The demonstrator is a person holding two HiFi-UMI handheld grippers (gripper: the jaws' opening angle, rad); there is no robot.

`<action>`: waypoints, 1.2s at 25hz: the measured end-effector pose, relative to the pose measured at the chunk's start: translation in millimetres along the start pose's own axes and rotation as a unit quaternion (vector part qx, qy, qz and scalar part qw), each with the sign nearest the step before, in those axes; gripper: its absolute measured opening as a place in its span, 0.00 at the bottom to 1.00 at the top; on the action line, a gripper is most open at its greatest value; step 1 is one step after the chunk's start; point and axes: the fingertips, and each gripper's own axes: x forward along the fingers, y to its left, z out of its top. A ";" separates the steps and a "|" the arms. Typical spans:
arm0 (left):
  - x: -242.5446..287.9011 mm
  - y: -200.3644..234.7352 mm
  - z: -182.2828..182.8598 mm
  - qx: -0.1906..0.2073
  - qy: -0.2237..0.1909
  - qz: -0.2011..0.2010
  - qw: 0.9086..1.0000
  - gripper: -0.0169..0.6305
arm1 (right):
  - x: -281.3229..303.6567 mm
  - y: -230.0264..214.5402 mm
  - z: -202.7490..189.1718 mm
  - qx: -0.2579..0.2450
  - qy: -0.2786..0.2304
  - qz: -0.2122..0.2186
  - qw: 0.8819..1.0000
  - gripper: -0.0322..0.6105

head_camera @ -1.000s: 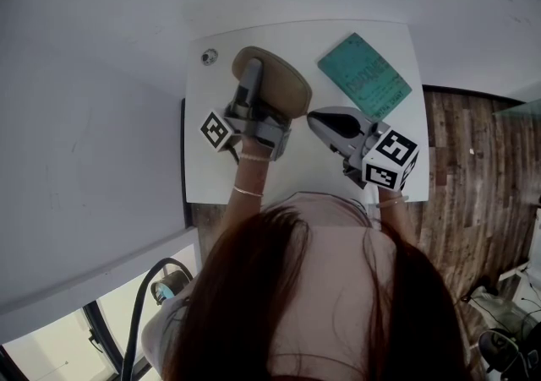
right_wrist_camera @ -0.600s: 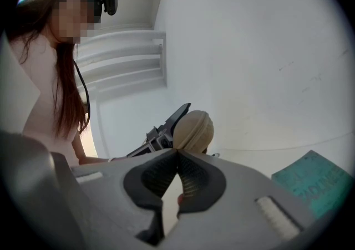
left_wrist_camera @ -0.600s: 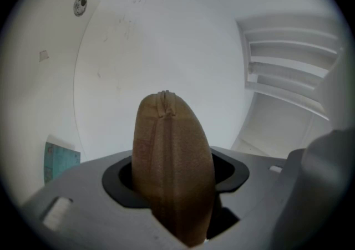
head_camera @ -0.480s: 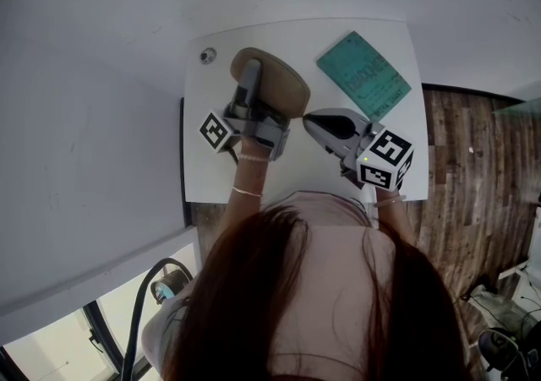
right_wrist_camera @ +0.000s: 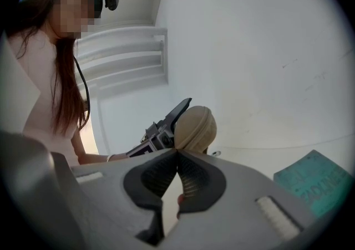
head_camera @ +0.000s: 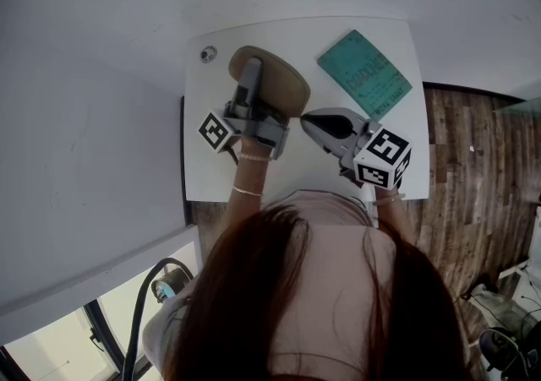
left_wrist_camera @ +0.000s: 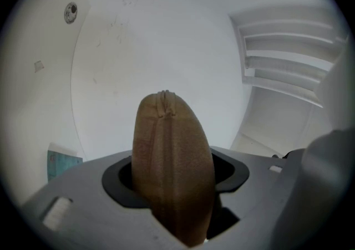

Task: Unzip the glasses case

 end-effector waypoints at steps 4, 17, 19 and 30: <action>2.1 -3.4 -1.8 0.010 0.000 -0.004 1.000 0.48 | -2.7 -1.6 3.5 0.008 -0.015 -0.002 1.000 0.06; 3.0 -10.4 -3.4 0.122 0.037 0.020 0.992 0.48 | -9.7 -18.4 0.9 0.022 -0.017 -0.037 0.999 0.11; 3.9 -11.8 -7.6 0.151 0.055 0.025 0.987 0.48 | -12.0 -21.3 2.1 0.021 -0.018 -0.044 0.999 0.11; 7.0 -9.2 -36.5 0.396 0.195 0.085 0.893 0.48 | -17.5 -36.4 3.6 -0.030 -0.018 -0.095 0.995 0.11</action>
